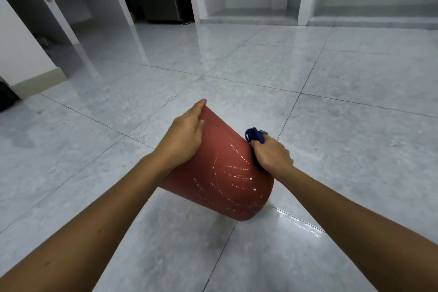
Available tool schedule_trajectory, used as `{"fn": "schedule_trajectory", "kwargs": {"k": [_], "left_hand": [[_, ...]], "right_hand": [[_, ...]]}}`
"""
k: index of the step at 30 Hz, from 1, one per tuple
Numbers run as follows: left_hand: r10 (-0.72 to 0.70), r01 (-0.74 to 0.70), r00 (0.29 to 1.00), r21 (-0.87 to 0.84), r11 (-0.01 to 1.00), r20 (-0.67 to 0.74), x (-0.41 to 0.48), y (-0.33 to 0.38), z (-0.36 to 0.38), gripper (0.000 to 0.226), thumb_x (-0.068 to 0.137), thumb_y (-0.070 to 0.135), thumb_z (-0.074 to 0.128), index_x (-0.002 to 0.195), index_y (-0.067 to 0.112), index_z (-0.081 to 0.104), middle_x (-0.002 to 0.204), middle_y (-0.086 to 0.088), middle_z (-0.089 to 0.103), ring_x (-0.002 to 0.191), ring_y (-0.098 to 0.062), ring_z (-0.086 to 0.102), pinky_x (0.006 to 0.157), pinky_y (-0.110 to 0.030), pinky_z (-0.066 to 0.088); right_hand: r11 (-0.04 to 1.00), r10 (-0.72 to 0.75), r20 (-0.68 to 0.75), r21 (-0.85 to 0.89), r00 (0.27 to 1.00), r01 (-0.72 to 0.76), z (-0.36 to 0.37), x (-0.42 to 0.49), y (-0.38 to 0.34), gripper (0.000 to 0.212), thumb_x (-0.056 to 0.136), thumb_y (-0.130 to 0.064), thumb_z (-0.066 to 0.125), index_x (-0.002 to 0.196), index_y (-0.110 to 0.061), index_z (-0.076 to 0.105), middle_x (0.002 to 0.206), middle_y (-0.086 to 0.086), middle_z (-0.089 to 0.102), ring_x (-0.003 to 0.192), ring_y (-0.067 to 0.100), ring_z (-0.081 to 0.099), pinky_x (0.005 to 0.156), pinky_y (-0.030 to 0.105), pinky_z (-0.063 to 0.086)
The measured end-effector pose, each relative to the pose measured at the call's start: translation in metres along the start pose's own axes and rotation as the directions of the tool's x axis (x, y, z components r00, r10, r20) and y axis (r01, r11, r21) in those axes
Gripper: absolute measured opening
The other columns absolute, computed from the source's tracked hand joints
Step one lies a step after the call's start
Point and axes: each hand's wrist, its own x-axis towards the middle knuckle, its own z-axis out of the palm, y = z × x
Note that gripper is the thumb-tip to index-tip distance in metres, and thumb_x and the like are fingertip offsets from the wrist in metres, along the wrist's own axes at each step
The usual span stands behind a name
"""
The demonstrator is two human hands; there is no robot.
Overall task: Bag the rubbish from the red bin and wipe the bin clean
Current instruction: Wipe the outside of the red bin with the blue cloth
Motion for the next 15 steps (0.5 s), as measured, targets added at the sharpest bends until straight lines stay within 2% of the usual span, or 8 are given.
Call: {"fn": "schedule_trajectory", "kwargs": {"k": [3,5,6,7,9,10,13,15], "left_hand": [[-0.069,0.071,0.997,0.036,0.997,-0.038,0.012,0.003,0.011,0.047,0.099,0.013,0.037,0.146,0.014,0.030,0.143,-0.009,0.045,0.128,-0.025,0.045,0.095,-0.020,0.031],[-0.120,0.120,0.990,-0.003,0.993,-0.071,0.024,0.004,0.014,0.038,0.097,0.012,0.040,0.135,0.017,0.042,0.124,-0.005,0.055,0.113,-0.024,0.052,0.084,-0.017,0.031],[-0.145,0.142,0.987,-0.039,0.989,-0.074,0.028,0.003,0.012,0.035,0.095,0.014,0.043,0.130,0.020,0.045,0.117,-0.001,0.054,0.108,-0.020,0.052,0.082,-0.016,0.030],[-0.159,0.154,0.985,-0.079,0.985,-0.071,0.028,0.001,0.009,0.039,0.095,0.017,0.045,0.134,0.020,0.043,0.122,0.004,0.052,0.113,-0.015,0.049,0.086,-0.015,0.030],[-0.093,0.087,0.995,-0.124,0.988,-0.045,0.013,-0.007,0.002,0.052,0.096,0.027,0.044,0.146,0.020,0.031,0.149,0.006,0.037,0.135,-0.008,0.034,0.102,-0.013,0.024],[0.010,-0.013,0.999,-0.111,0.994,-0.033,-0.002,-0.012,0.000,0.055,0.098,0.032,0.042,0.149,0.021,0.025,0.155,0.007,0.026,0.141,-0.003,0.023,0.107,-0.010,0.017],[0.306,-0.308,0.949,0.019,0.951,0.078,-0.053,-0.031,0.000,0.063,0.098,0.036,0.036,0.151,0.026,0.003,0.158,0.020,0.003,0.141,0.008,0.007,0.110,-0.004,0.009],[0.288,-0.292,0.952,0.031,0.956,0.106,-0.069,-0.039,0.003,0.062,0.098,0.036,0.030,0.149,0.035,-0.006,0.152,0.035,-0.002,0.135,0.020,0.008,0.106,0.001,0.011]], "right_hand": [[0.975,-0.198,-0.015,0.098,0.980,0.199,0.001,-0.007,-0.035,0.046,0.086,-0.049,0.038,0.128,-0.038,0.052,0.118,0.007,0.065,0.114,0.039,0.056,0.099,0.050,0.045],[0.923,-0.344,-0.024,0.176,0.939,0.342,0.005,-0.013,-0.054,0.049,0.084,-0.053,0.039,0.131,-0.042,0.049,0.120,0.007,0.063,0.113,0.037,0.054,0.099,0.050,0.044],[0.909,-0.388,-0.029,0.152,0.921,0.387,0.008,-0.016,-0.056,0.049,0.086,-0.053,0.039,0.133,-0.044,0.046,0.123,0.007,0.060,0.114,0.035,0.052,0.100,0.050,0.043],[0.909,-0.403,-0.042,0.100,0.914,0.405,0.011,-0.018,-0.051,0.048,0.089,-0.053,0.038,0.136,-0.044,0.043,0.125,0.007,0.057,0.116,0.034,0.049,0.100,0.048,0.042],[0.940,-0.338,-0.083,0.009,0.937,0.340,0.014,-0.016,-0.029,0.046,0.094,-0.051,0.038,0.138,-0.039,0.043,0.128,0.010,0.056,0.117,0.036,0.047,0.099,0.047,0.042],[0.965,-0.263,-0.099,-0.011,0.960,0.263,0.013,-0.012,-0.016,0.046,0.094,-0.050,0.037,0.136,-0.035,0.046,0.127,0.011,0.058,0.117,0.038,0.049,0.099,0.047,0.043],[0.999,-0.041,-0.092,0.004,0.995,0.041,0.005,0.005,0.008,0.044,0.094,-0.047,0.035,0.132,-0.031,0.051,0.125,0.013,0.060,0.118,0.040,0.049,0.101,0.049,0.041],[1.000,0.005,-0.074,-0.006,0.997,-0.005,0.004,0.008,0.005,0.042,0.094,-0.046,0.034,0.129,-0.029,0.051,0.125,0.013,0.059,0.119,0.040,0.047,0.101,0.048,0.040]]}}
